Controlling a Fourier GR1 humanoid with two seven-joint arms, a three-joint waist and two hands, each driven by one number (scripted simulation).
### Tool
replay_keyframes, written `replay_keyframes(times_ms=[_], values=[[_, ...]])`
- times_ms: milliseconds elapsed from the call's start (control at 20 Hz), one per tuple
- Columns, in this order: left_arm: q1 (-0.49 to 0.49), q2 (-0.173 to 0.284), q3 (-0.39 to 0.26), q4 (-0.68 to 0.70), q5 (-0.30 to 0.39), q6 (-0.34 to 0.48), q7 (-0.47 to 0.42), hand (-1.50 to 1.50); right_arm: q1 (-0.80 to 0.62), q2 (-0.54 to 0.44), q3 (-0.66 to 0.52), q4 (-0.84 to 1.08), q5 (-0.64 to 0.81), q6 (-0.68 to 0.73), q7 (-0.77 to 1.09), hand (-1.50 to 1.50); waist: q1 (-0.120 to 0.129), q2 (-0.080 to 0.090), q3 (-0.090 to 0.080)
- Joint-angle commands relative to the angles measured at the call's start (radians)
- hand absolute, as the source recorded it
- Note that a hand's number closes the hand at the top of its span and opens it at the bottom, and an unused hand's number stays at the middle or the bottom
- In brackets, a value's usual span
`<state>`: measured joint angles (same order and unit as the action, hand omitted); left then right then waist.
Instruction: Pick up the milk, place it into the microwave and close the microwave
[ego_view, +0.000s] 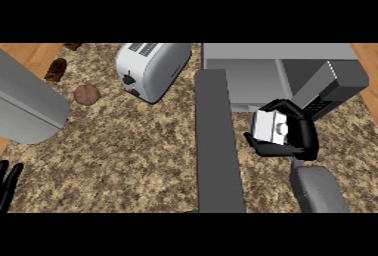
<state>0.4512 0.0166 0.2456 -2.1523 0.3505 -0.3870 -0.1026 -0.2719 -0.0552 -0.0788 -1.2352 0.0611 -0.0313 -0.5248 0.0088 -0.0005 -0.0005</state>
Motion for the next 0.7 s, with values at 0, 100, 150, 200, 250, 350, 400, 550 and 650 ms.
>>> replay_keyframes(times_ms=[0, 100, 150, 200, 250, 350, 400, 550, 650], values=[[-0.031, 0.014, 0.033, 0.056, 0.003, -0.01, -0.009, -1.5, -0.164, -0.023, -0.024, 0.054, 0.011, -0.039, 0.157, 1.5, 0.002, 0.001, 0.0], [-0.076, 0.004, 0.02, 0.089, -0.034, -0.008, -0.026, -1.5, -0.216, -0.012, -0.036, 0.204, 0.04, -0.071, 0.046, 1.5, 0.002, 0.003, 0.001], [-0.05, 0.034, 0.071, 0.091, 0.018, -0.034, -0.027, -1.5, -0.252, 0.011, -0.026, 0.254, 0.06, -0.1, 0.057, 1.5, 0.007, 0.003, 0.001], [0.008, -0.002, 0.023, 0.004, 0.004, -0.029, -0.003, -1.5, -0.331, -0.05, -0.077, 0.3, 0.011, -0.038, 0.105, 1.5, 0.014, 0.004, 0.001], [-0.038, 0.007, 0.015, -0.033, 0.023, 0.01, 0.063, -1.5, -0.346, -0.019, -0.07, 0.4, 0.042, -0.079, 0.005, 1.5, 0.014, 0.006, 0.001], [-0.019, 0.028, 0.069, 0.038, 0.046, -0.046, 0.0, -1.5, -0.41, -0.024, -0.093, 0.525, 0.037, -0.074, -0.054, 1.5, 0.019, 0.007, 0.001], [-0.028, 0.021, 0.049, 0.021, 0.03, -0.03, 0.022, -1.5, -0.442, -0.015, -0.115, 0.593, 0.027, -0.083, -0.107, 1.5, 0.023, 0.009, 0.002], [-0.022, 0.027, 0.056, 0.004, 0.061, -0.034, 0.054, -1.5, -0.557, -0.029, -0.13, 0.705, 0.046, -0.117, -0.095, 1.5, 0.03, 0.011, 0.002], [-0.062, 0.008, 0.01, 0.028, 0.013, -0.027, 0.048, -1.5, -0.624, -0.073, -0.154, 0.776, 0.043, -0.103, -0.1, 1.5, 0.032, 0.014, 0.002]])
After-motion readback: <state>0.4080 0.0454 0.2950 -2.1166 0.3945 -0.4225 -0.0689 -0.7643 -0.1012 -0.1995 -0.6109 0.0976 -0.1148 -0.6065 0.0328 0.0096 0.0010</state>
